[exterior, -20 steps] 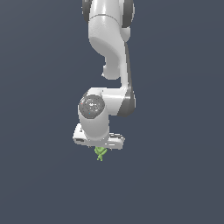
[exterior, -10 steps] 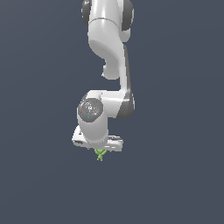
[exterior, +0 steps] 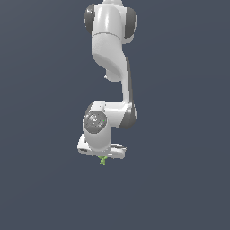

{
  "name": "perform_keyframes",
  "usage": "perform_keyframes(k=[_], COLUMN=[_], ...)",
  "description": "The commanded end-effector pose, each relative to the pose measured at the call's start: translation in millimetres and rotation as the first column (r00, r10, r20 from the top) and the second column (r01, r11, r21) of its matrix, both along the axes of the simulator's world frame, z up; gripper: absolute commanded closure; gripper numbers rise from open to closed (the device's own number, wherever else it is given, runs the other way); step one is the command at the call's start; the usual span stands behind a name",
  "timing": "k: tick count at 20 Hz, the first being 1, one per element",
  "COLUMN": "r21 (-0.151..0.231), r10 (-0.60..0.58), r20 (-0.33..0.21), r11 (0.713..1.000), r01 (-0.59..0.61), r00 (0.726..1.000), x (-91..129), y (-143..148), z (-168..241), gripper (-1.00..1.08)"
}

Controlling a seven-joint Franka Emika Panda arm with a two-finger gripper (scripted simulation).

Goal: Pick up the object and move it to a goal position.

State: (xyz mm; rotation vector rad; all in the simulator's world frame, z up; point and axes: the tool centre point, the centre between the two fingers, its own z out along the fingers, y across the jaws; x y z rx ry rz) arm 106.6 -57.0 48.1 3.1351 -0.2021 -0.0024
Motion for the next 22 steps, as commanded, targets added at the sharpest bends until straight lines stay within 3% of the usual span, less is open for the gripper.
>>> perform_keyframes(k=[1,6,7,22], r21=[0.000,0.000,0.000,0.000], r10=[0.000,0.000,0.000,0.000], r20=[0.002,0.002,0.002,0.002], r11=[1.000,1.000,1.000,1.000], r01=[0.000,0.000,0.000,0.000], r00=[1.000,1.000,1.000,1.000], x=[0.4,1.9,1.9,-0.5], y=[-0.2,-0.3,-0.3,-1.7], z=[-7.4,-7.0,-7.0,-3.6], gripper=[-0.92,-0.92,1.08,1.08])
